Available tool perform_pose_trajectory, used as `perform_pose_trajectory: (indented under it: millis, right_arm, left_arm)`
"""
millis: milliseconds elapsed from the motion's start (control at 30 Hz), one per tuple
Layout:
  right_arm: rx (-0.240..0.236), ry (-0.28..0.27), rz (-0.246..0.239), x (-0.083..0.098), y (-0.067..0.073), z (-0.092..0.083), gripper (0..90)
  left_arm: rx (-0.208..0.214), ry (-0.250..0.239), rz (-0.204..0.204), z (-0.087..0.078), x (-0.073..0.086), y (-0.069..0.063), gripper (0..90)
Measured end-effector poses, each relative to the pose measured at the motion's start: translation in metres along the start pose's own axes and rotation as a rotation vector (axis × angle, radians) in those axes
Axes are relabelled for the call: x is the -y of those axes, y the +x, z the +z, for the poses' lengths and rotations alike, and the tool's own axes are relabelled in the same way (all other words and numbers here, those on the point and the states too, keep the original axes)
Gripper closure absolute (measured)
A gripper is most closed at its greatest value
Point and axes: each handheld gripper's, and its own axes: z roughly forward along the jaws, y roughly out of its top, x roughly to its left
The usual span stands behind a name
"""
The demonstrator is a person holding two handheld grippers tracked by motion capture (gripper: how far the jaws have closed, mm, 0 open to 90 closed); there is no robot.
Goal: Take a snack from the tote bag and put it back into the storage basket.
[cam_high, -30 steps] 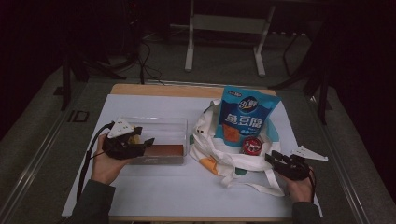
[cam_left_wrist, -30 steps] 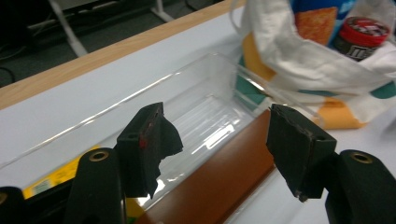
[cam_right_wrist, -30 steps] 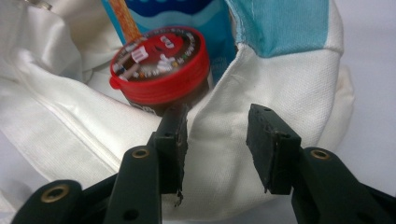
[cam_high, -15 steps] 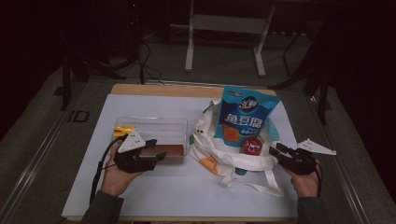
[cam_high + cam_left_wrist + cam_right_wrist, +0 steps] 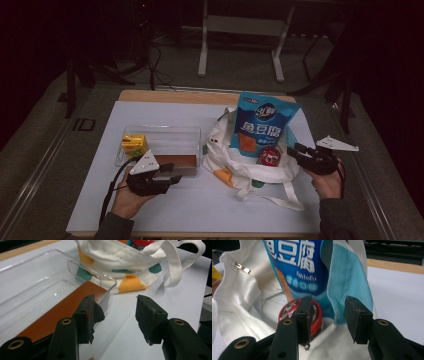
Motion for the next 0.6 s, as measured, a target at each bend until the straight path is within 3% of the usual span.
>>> perform_pose_trajectory:
  millis: [200, 600]
  right_arm:
    - [-0.015, -0.003, 0.014, -0.011, -0.004, 0.002, 58.7]
    - [-0.066, -0.022, 0.012, -0.046, -0.005, 0.014, 55.1]
  left_arm:
    - [0.044, -0.03, 0.0, 0.011, 0.015, -0.005, 50.4]
    - [0.064, -0.028, 0.013, 0.026, 0.046, -0.008, 48.5]
